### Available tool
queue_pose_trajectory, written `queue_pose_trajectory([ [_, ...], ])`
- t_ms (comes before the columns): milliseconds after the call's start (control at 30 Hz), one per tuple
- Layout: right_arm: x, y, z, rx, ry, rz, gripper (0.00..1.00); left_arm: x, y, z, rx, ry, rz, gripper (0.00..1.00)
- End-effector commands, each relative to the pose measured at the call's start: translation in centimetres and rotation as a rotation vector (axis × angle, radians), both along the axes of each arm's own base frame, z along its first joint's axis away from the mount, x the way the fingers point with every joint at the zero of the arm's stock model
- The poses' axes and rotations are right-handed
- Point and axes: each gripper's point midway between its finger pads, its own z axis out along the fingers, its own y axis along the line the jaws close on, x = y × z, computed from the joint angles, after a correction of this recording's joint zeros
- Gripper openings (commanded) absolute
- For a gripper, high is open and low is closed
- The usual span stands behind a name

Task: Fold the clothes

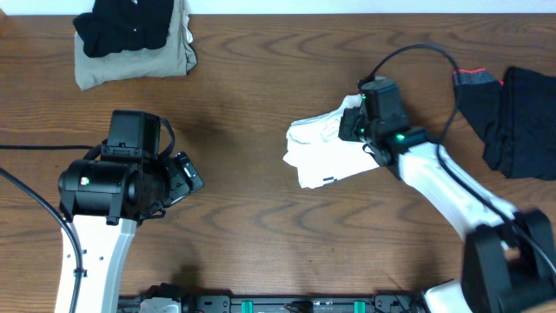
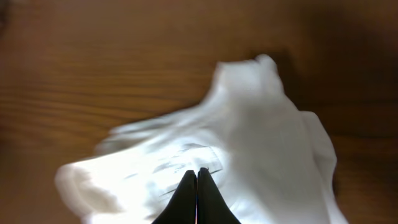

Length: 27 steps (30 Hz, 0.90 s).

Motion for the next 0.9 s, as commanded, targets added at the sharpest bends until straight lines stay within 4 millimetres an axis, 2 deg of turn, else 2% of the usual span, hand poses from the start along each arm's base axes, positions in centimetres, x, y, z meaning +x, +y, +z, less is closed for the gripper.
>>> queue_pose_trajectory([
  [0, 0.8, -1.5, -3.7, -0.105, 0.03, -0.049, 0.01, -0.1, 0.2, -0.1, 0.009, 0.01, -0.009, 0.98],
  [200, 2.2, -3.2, -9.7, -0.216, 0.04, -0.119, 0.01, -0.3, 0.2, -0.2, 0.01, 0.018, -0.009, 0.98],
  [267, 2.5, -3.6, -10.8, -0.238, 0.034, -0.135, 0.01, -0.3, 0.2, -0.2, 0.01, 0.017, -0.009, 0.98],
  [333, 2.9, -3.9, -10.7, -0.254, 0.015, -0.152, 0.01, -0.4, 0.2, -0.2, 0.01, 0.02, -0.008, 0.98],
  [400, 3.5, -4.0, -9.4, -0.26, -0.028, -0.172, 0.01, -0.5, 0.3, -0.2, 0.011, 0.024, -0.009, 0.98],
  [500, 4.6, -4.4, -6.2, -0.262, -0.113, -0.211, 0.01, -0.5, 0.3, -0.2, 0.011, 0.023, -0.009, 0.98],
  [633, 5.9, -4.3, 0.1, -0.253, -0.261, -0.199, 0.02, -0.4, 0.2, -0.2, 0.01, 0.021, -0.008, 0.98],
  [733, 5.9, -4.3, 4.2, -0.254, -0.337, -0.179, 0.02, -0.4, 0.2, -0.2, 0.01, 0.02, -0.008, 0.98],
  [800, 5.5, -4.4, 5.8, -0.247, -0.357, -0.18, 0.01, -0.4, 0.2, -0.2, 0.01, 0.02, -0.008, 0.98],
  [867, 4.9, -4.4, 6.6, -0.247, -0.355, -0.176, 0.01, -0.4, 0.2, -0.2, 0.01, 0.02, -0.008, 0.98],
])
